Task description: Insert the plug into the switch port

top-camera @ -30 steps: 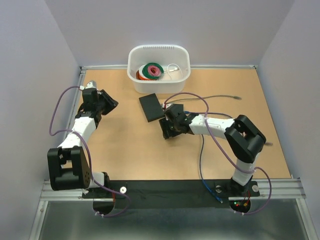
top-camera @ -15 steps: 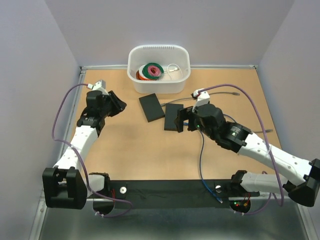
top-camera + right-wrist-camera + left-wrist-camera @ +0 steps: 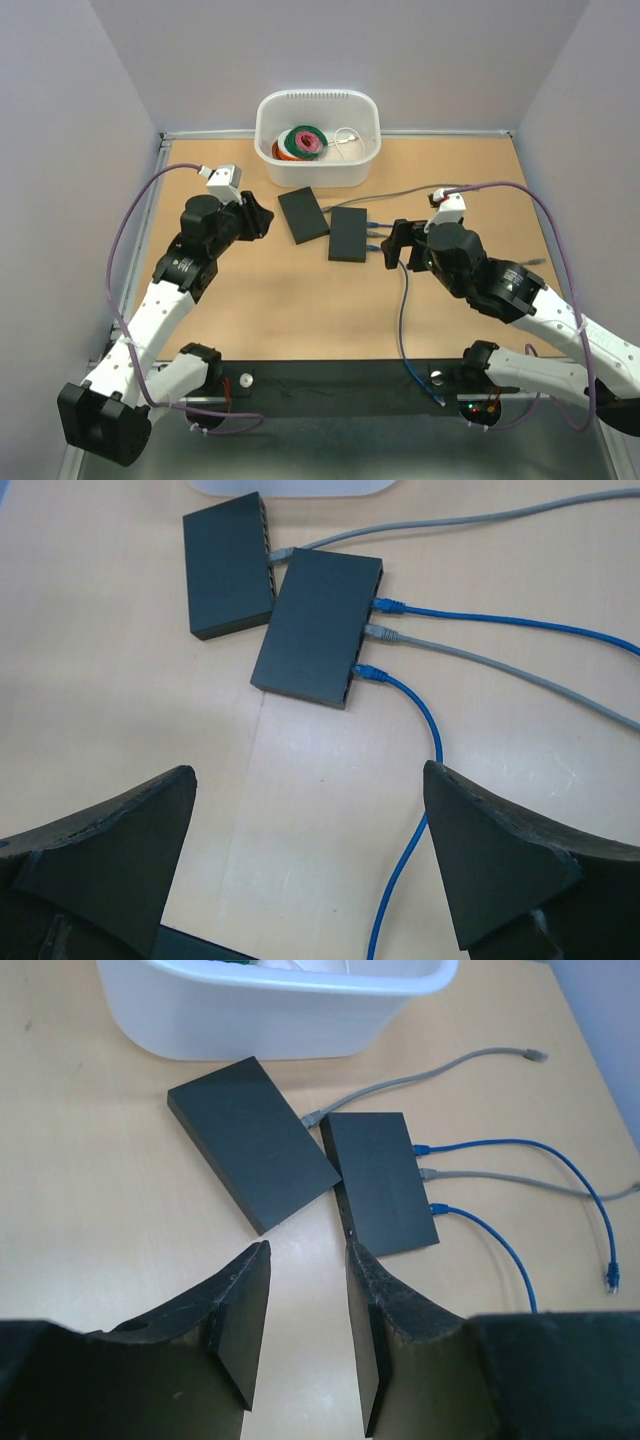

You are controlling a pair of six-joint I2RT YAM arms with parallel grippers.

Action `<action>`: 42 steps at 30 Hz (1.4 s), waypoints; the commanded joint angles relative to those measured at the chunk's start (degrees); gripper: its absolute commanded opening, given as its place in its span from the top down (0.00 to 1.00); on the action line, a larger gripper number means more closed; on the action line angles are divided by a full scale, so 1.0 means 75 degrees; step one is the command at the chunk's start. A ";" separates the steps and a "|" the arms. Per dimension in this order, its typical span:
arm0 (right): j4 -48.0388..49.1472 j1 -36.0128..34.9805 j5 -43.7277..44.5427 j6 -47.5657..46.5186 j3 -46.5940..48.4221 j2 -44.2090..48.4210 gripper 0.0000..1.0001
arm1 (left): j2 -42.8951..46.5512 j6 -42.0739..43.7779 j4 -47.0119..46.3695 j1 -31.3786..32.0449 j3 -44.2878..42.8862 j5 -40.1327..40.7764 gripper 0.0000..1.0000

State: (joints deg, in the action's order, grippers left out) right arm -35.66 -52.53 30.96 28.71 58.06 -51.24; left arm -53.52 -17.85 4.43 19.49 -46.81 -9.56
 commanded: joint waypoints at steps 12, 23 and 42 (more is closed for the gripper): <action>-0.0062 0.0008 0.0829 0.0824 -0.0370 0.0926 0.00 | 0.0690 0.0481 -0.0297 0.0015 0.0417 0.0536 0.53; -0.0085 0.0008 0.0817 0.0836 -0.0628 0.1500 0.00 | 0.0819 0.0493 -0.0297 0.0062 0.0452 0.0724 0.53; -0.0765 0.0008 0.1462 0.0930 -0.0839 0.2637 0.00 | 0.1065 0.0493 -0.0262 0.0086 0.0475 0.1099 0.53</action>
State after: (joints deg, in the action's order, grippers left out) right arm -40.53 -52.53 40.51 35.18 53.41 -31.42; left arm -46.94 -15.07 4.36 19.81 -43.83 -2.42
